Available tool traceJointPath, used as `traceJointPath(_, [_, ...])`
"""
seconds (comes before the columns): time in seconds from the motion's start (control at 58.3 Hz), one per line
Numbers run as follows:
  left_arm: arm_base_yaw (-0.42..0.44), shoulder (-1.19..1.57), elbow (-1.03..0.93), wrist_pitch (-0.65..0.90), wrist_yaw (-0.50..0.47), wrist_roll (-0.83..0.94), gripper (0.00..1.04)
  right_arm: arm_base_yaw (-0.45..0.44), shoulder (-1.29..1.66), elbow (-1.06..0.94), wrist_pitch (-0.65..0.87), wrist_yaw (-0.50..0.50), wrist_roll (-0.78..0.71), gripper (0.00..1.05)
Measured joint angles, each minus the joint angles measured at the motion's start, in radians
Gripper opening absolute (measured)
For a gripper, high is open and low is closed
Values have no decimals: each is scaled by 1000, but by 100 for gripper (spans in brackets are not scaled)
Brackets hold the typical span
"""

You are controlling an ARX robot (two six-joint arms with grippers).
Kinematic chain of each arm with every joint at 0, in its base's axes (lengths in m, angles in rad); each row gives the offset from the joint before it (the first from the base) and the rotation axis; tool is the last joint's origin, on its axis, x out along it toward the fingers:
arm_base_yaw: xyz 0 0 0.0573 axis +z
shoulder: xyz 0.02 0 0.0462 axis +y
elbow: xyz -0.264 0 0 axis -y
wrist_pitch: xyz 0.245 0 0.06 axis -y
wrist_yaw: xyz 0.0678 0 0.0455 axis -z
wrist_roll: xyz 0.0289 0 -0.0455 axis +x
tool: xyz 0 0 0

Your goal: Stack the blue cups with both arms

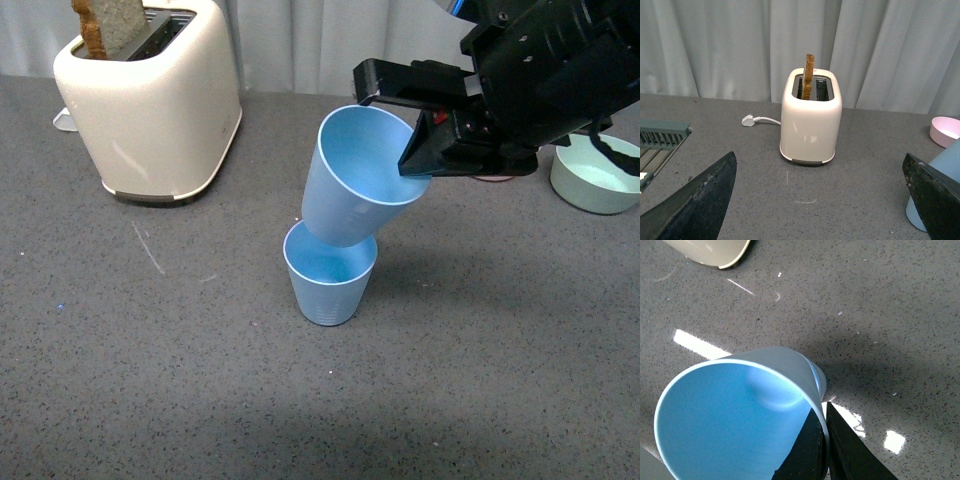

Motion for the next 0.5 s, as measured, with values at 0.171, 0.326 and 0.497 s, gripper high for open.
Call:
traceJointPath(0.171, [0, 0, 0, 0, 0, 0, 98, 16, 7, 6, -11, 19, 0, 1])
traceJointPath(0.326, [0, 0, 0, 0, 0, 0, 98, 17, 8, 8, -21, 27, -5, 2])
traceJointPath(0.497, [0, 0, 0, 0, 0, 0, 98, 16, 8, 9, -21, 22, -3, 35])
